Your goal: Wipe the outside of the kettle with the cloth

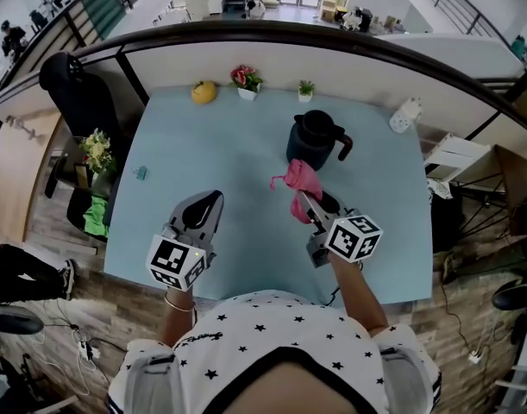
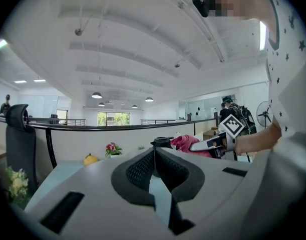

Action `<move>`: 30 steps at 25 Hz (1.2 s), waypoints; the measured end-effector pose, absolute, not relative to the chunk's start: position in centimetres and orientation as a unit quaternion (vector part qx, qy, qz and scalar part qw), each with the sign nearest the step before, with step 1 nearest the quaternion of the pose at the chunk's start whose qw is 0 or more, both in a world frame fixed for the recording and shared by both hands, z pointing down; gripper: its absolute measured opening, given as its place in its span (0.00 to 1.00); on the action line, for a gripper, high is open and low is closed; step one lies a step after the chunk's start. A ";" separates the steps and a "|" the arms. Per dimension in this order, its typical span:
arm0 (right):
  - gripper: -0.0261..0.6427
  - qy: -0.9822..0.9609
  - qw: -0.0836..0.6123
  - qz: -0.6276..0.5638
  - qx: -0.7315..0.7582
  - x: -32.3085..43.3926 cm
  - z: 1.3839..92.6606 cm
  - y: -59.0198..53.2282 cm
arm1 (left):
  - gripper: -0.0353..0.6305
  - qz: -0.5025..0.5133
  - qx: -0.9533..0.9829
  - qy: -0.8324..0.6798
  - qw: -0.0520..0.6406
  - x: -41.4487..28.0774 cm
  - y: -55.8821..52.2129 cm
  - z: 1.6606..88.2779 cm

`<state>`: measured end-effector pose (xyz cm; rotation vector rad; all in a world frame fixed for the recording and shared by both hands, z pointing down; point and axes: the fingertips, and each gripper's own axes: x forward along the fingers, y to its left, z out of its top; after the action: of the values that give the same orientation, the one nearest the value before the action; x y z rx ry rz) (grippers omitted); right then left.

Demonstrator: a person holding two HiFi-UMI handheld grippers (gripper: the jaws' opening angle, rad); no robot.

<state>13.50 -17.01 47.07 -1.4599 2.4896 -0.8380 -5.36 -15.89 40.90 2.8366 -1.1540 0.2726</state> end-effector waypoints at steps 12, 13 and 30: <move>0.17 0.849 0.041 -0.211 -0.483 12.0 45.4 -16.1 | 0.10 0.091 0.925 -0.367 0.035 -5.5 -15.9 41.1; 0.17 0.848 0.042 -0.210 -0.484 12.0 45.4 -16.1 | 0.10 0.090 0.925 -0.366 0.035 -5.4 -15.9 41.0; 0.17 0.850 0.041 -0.198 -0.487 11.8 45.0 -16.0 | 0.10 0.085 0.926 -0.366 0.037 -5.9 -15.9 41.3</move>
<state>11.78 -15.98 44.99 -1.4910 2.6024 -0.6075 -5.87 -15.91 41.34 2.8435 -1.1231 0.2618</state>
